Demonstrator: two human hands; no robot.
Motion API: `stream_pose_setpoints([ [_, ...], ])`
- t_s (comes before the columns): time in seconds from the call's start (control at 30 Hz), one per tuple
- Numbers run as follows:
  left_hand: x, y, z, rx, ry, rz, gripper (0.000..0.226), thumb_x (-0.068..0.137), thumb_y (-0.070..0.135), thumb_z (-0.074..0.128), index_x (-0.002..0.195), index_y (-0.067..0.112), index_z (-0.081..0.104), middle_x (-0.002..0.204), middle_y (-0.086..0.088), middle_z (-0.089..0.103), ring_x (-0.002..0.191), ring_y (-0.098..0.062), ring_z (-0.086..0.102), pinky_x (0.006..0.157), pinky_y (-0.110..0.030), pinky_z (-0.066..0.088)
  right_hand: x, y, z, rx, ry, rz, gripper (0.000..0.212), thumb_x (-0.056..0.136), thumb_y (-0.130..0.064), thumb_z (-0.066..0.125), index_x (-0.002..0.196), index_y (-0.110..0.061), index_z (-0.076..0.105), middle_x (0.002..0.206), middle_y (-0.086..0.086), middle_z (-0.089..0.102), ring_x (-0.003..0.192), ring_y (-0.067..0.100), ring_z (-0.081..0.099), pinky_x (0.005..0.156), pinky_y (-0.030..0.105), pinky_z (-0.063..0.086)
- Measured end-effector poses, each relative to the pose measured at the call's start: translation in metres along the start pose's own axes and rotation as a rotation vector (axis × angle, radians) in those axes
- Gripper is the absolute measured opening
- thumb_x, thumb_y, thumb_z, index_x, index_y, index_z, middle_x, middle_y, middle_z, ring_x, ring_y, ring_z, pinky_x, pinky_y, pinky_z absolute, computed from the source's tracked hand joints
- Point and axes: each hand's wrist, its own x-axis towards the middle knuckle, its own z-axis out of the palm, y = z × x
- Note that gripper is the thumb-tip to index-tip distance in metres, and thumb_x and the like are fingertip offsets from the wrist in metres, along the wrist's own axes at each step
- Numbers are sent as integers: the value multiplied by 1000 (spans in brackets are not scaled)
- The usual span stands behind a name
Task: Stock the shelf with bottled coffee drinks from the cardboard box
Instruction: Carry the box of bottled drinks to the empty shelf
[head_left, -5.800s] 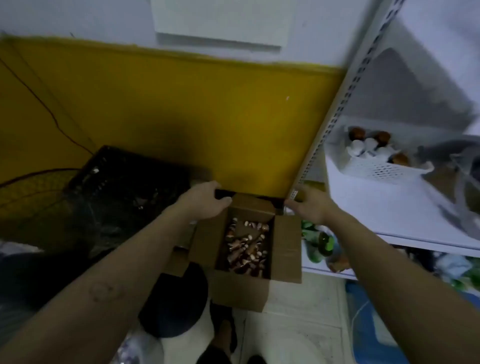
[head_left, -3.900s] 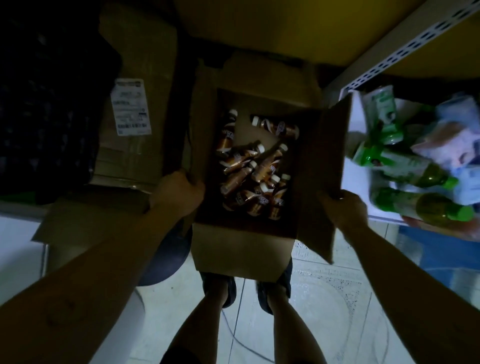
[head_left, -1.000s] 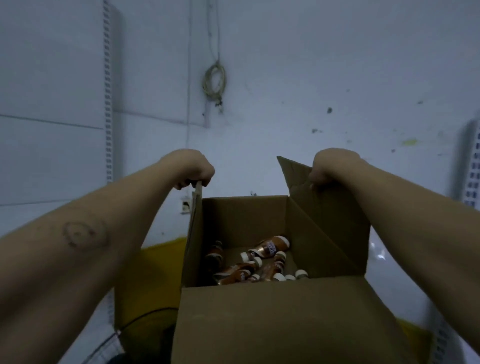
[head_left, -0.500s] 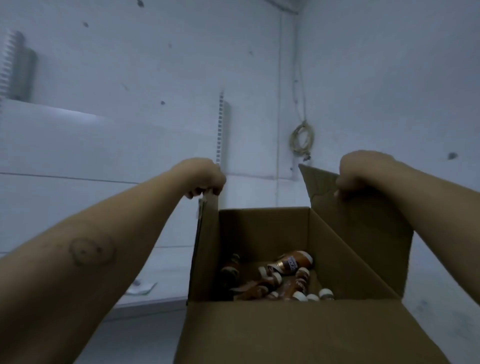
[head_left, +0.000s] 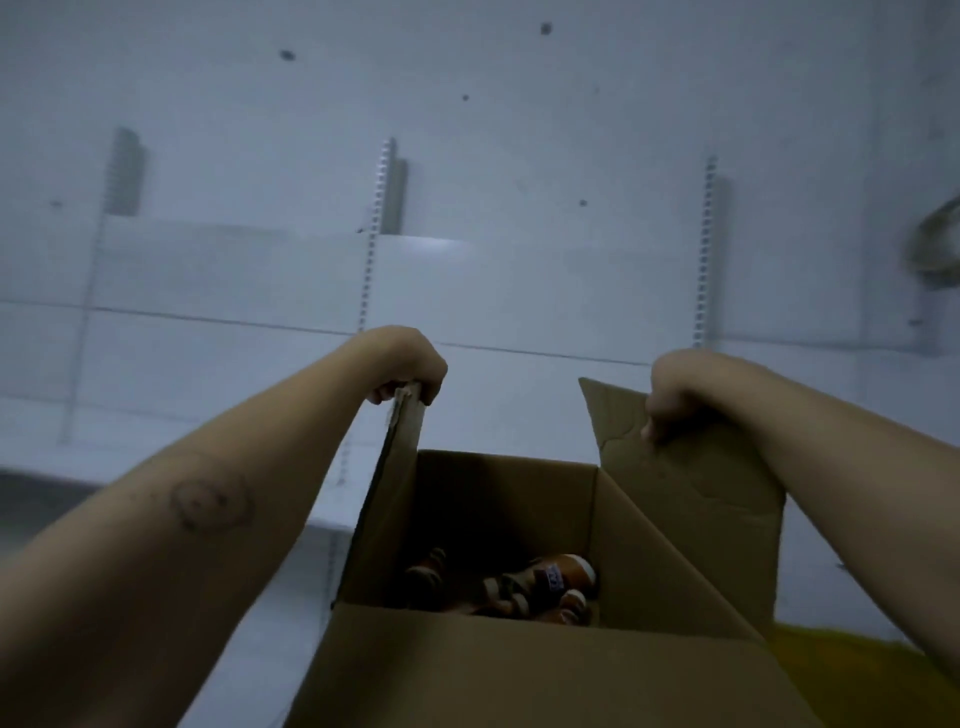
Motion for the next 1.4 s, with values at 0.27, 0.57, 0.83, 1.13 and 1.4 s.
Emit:
stream_pose_setpoints([
  [0.27,-24,-192,8,50,5,-263,26,73,20,72,80,5,52,84,-16,56,63,-29,56,42,-28,39,-2,-185,33,92,-121,-305,61,86,-40,69,128,2,54,130,17,54,117,34,54,92,39,44],
  [0.57,-52,-373,37,71,-49,-468,20,67,21,72,67,4,62,53,-10,61,45,-25,57,40,-25,47,-22,-370,99,214,-197,-478,50,75,-48,76,99,-6,64,92,7,55,94,29,59,81,34,50],
  [0.83,-98,-506,87,104,-9,-581,16,68,25,59,65,10,61,60,-6,63,52,-21,61,42,-22,45,-57,-489,165,382,-220,-495,37,77,-45,74,74,-11,61,74,6,65,63,21,62,51,26,42],
  [1.13,-127,-592,139,139,54,-757,15,71,29,50,68,15,55,73,-5,59,71,-25,60,60,-29,47,-74,-589,227,420,-233,-606,22,87,-31,62,72,-14,58,73,1,61,64,18,58,49,24,37],
  [1.4,-113,-668,168,232,-2,-901,19,75,29,52,71,11,55,70,-6,58,63,-24,59,51,-25,41,-58,-700,275,498,-316,-690,16,87,-29,61,83,-14,63,83,4,65,74,21,61,54,26,42],
])
